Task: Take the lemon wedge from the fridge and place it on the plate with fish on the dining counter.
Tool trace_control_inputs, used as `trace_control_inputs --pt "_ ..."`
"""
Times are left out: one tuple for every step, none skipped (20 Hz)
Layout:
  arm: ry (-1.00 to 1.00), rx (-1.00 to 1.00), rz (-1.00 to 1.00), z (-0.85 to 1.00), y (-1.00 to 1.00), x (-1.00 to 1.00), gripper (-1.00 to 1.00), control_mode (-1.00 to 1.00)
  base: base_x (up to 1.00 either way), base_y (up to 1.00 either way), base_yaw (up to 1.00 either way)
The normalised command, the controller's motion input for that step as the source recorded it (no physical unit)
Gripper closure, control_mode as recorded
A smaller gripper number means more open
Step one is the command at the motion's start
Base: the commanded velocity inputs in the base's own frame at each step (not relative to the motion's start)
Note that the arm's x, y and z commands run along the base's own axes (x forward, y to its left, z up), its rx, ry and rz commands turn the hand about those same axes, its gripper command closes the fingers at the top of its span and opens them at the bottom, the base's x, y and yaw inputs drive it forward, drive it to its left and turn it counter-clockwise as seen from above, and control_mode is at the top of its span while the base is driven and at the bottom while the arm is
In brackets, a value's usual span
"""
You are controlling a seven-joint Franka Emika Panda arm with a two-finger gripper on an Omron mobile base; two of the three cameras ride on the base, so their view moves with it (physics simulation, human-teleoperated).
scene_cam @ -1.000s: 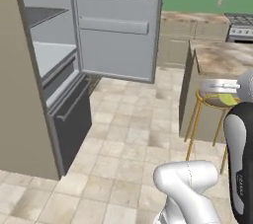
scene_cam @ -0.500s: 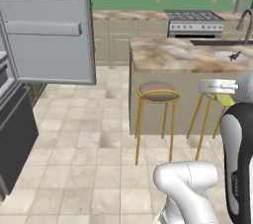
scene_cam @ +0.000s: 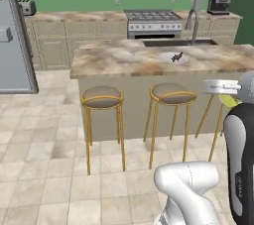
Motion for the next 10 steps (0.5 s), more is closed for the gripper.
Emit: trace_control_inputs --pt "0.00 0.00 0.00 0.00 0.00 0.00 1.00 1.00 0.39 -1.00 -0.28" --pt "0.00 0.00 0.00 0.00 0.00 0.00 1.00 1.00 0.41 -1.00 -0.29" --pt "0.00 0.00 0.00 0.00 0.00 0.00 1.00 1.00 0.52 -1.00 -0.32" --pt "0.00 0.00 0.00 0.00 0.00 0.00 1.00 1.00 0.57 -1.00 -0.33" --pt "0.00 0.00 0.00 0.00 0.00 0.00 1.00 1.00 0.62 -1.00 -0.34" --pt "0.00 0.00 0.00 0.00 0.00 0.00 1.00 1.00 0.64 -1.00 -0.35" --pt "0.00 0.00 0.00 0.00 0.00 0.00 1.00 1.00 0.76 -1.00 -0.36" --pt "0.00 0.00 0.00 0.00 0.00 0.00 1.00 1.00 0.84 -1.00 -0.36" --pt "0.00 0.00 0.00 0.00 0.00 0.00 1.00 1.00 0.96 -0.92 -0.36" --pt "0.00 0.00 0.00 0.00 0.00 0.00 1.00 1.00 1.00 -0.62 -0.33"
